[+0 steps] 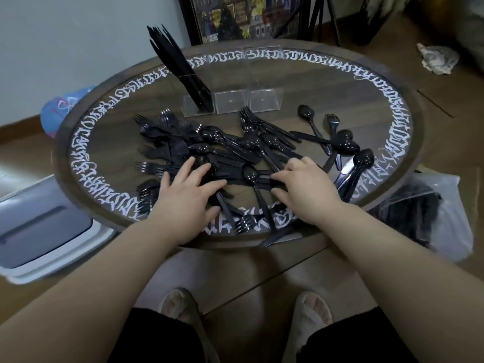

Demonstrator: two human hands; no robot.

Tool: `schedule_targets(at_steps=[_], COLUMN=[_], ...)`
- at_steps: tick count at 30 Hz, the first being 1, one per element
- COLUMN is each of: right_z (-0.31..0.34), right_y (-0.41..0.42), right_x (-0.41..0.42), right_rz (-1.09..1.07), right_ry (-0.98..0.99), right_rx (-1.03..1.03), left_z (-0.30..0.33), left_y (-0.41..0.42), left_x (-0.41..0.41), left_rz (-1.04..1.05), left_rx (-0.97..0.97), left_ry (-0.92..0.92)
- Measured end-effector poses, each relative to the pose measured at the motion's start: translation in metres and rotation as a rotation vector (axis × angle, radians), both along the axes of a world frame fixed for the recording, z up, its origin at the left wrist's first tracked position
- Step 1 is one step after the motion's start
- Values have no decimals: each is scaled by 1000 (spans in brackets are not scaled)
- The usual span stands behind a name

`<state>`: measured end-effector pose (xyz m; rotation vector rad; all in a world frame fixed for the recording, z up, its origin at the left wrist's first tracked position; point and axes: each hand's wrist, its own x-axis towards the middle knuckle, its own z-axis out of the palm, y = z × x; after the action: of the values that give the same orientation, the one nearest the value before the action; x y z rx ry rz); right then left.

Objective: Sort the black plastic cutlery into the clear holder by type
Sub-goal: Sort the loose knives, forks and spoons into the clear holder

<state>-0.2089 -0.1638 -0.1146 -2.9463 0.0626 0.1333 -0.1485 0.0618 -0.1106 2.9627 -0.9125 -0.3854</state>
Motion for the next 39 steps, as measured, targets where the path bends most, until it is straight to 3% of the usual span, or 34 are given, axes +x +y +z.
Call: schedule_targets(at_steps=[6, 16, 30, 39], right_z=[0, 0, -1, -5], right_y=[-4, 14, 21, 21], right_x=[15, 34, 39, 31], right_rz=[-101, -56, -46, -27], right_ry=[-33, -39, -78, -180], right_rx=[-8, 31, -104, -73], left_z=[-11, -19, -15, -10], left_y=[16, 20, 14, 6], left_x=[2, 17, 14, 7], left_rz=[95, 139, 140, 157], left_rx=[-137, -314, -246, -121], left_ry=[-52, -81, -27, -12])
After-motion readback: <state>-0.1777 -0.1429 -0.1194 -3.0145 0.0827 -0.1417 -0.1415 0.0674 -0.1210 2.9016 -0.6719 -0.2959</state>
